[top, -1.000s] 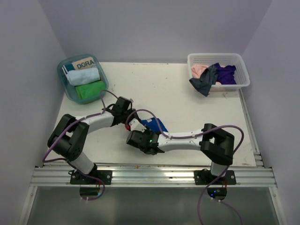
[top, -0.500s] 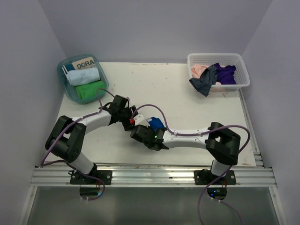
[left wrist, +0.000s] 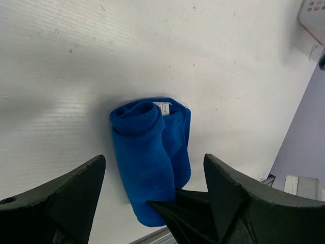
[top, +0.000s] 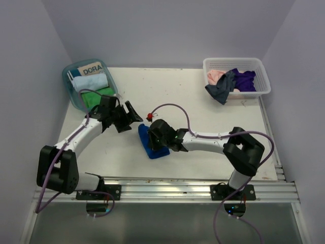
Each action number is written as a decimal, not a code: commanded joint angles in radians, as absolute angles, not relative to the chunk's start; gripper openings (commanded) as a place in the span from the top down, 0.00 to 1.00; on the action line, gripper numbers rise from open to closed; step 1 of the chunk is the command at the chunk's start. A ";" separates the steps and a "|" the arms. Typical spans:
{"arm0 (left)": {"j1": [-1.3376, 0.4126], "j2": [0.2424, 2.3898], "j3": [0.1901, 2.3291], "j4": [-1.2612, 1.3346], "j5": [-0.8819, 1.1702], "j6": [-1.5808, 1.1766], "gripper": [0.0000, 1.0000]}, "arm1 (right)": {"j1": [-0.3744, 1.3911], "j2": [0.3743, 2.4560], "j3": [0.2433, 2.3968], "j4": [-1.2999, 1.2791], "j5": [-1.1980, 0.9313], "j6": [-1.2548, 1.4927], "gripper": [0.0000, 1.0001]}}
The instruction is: Roll the towels
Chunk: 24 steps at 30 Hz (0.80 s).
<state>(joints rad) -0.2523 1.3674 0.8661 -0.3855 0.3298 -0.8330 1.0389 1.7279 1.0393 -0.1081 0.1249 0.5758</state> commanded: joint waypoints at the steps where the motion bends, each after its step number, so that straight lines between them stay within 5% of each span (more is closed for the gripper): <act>1: -0.221 1.341 0.905 -0.453 0.325 -0.769 0.18 | 1.028 1.744 1.057 -0.006 -0.038 0.684 1.00; 8: -0.235 1.379 0.830 -0.385 0.452 -0.727 0.14 | 0.996 1.726 0.973 0.136 -0.158 0.819 0.99; 24: -0.279 1.420 0.819 -0.422 0.399 -0.658 0.12 | 0.911 1.752 0.810 0.307 -0.261 0.965 1.00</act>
<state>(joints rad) -0.2718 1.4075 0.8066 -0.4118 0.3996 -0.7120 0.9215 1.7367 0.8326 0.2752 -0.2356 0.9249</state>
